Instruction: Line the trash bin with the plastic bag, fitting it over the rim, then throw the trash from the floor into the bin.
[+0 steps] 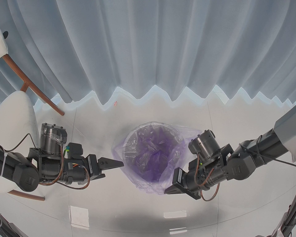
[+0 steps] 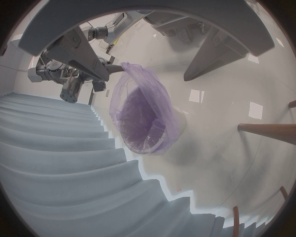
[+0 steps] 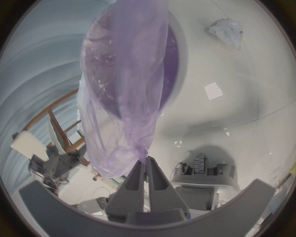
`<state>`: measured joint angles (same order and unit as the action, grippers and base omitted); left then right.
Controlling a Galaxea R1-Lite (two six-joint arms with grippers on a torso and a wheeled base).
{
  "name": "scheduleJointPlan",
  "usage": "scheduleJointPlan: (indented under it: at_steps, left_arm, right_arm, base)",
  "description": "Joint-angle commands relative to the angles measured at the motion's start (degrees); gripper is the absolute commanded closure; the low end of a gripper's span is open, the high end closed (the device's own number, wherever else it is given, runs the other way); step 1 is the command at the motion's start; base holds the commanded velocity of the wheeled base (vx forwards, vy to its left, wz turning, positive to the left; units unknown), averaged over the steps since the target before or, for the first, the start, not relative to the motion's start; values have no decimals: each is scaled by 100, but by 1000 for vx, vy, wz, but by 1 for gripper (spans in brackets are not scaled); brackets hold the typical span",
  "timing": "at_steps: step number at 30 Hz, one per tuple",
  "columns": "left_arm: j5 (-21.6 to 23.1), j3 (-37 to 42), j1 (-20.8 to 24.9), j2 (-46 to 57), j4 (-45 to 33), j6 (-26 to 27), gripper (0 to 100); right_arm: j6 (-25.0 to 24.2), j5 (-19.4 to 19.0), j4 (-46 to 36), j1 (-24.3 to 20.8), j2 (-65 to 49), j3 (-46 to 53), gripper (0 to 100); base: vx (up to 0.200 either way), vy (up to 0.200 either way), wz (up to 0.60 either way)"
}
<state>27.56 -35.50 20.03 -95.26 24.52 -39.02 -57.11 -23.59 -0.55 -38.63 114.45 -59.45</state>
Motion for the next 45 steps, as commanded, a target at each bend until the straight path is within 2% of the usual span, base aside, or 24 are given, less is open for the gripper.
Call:
scheduleJointPlan:
  at_steps: [1, 7, 14, 28, 33, 34, 45]
  left_arm:
    - [3, 87, 115, -28, -8, -9, 0]
    - [-14, 166, 247, -160, -17, -18, 0]
    - [-40, 113, 273, -634, -8, -18, 0]
    - [-67, -511, 660, -1698, 1, -62, 0]
    - [-295, -906, 783, -2058, 1, -141, 0]
    - [-322, -959, 783, -2102, 1, -158, 100]
    - [-331, -1205, 906, -2322, 1, -273, 100]
  right_arm:
    - [455, 320, 213, -259, -221, 760, 100]
    - [587, 821, 1057, -540, 280, 1155, 100]
    - [693, 1471, 1153, -874, 737, 1120, 100]
    - [763, 1480, 1426, -883, 781, 1261, 100]
    - [763, 1480, 1523, -892, 816, 1305, 100]
    - [772, 1480, 1531, -883, 816, 1305, 100]
    - [789, 1489, 1540, -900, 816, 1340, 100]
  base:
    - [0, 0, 0]
    - [0, 0, 0]
    - [0, 0, 0]
    - [0, 0, 0]
    - [0, 0, 0]
    - [0, 0, 0]
    - [0, 0, 0]
